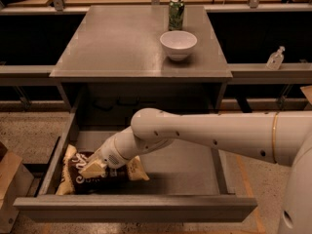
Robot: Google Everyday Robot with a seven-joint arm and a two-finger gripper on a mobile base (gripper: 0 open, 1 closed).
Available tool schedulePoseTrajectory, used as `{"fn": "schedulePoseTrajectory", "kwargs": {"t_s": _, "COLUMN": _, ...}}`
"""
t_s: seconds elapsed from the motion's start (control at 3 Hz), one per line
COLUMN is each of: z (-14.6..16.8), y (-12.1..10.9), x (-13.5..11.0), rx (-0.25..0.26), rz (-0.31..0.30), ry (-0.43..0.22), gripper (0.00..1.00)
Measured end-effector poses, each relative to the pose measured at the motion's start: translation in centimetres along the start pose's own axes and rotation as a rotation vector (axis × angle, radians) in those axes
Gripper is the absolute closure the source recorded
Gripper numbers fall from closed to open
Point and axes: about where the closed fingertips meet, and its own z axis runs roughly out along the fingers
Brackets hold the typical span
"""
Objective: Pick brown chip bag from top drawer and place on counter
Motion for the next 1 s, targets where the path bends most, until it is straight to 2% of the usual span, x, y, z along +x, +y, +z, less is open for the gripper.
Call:
{"fn": "schedulePoseTrajectory", "kwargs": {"t_s": 0.33, "z": 0.04, "y": 0.04, "x": -0.01, "rx": -0.001, "rz": -0.001, "ry": 0.0, "gripper": 0.98}}
{"fn": "schedulePoseTrajectory", "kwargs": {"t_s": 1.0, "z": 0.03, "y": 0.05, "x": -0.03, "rx": -0.001, "rz": -0.001, "ry": 0.0, "gripper": 0.52}}
